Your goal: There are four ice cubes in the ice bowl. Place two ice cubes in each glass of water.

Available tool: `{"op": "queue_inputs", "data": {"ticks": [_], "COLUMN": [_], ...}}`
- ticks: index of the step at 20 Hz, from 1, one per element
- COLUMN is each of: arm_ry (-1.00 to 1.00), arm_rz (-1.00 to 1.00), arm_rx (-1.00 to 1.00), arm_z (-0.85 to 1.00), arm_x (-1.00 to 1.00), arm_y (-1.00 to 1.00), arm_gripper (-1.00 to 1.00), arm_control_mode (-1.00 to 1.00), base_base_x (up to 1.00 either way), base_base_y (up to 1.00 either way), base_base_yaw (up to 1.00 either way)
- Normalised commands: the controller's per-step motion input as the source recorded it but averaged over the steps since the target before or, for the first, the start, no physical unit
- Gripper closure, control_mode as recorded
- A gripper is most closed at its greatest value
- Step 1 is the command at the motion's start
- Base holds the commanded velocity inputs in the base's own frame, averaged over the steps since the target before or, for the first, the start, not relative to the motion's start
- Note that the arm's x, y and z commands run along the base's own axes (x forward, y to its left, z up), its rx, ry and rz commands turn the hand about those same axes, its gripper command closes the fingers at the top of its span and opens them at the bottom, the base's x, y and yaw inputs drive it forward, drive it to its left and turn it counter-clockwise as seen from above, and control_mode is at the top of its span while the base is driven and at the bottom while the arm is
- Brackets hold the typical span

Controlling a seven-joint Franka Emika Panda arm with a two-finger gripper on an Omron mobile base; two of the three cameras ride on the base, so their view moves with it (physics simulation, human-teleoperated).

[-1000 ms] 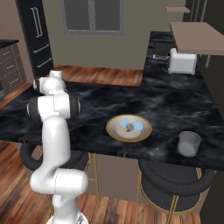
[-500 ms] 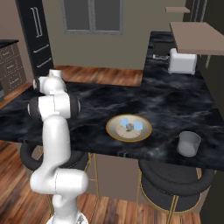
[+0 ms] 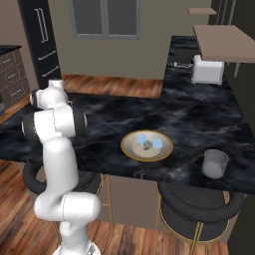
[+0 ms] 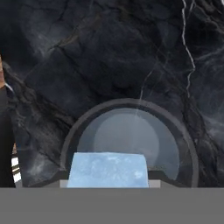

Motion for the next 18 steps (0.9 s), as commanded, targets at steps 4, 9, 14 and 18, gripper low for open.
{"op": "queue_inputs", "data": {"ticks": [4,9,14,18], "arm_ry": [-0.26,-0.28,-0.33,-0.14], "arm_rz": [-0.01,0.00,0.00,-0.08], "arm_rx": [0.00,0.00,0.06,0.21], "arm_z": [-0.09,-0.12,0.51,1.00], "arm_x": [0.19,0.41,0.06,-0.40], "arm_y": [-0.44,0.00,-0.09,-0.46], "arm_gripper": [-1.00,-1.00,-1.00,-1.00], "arm_control_mode": [-1.00,-1.00,-1.00,-1.00], "base_base_x": [0.00,0.00,0.00,0.00], "base_base_y": [0.00,0.00,0.00,0.00], "base_base_yaw": [0.00,0.00,0.00,0.00]}}
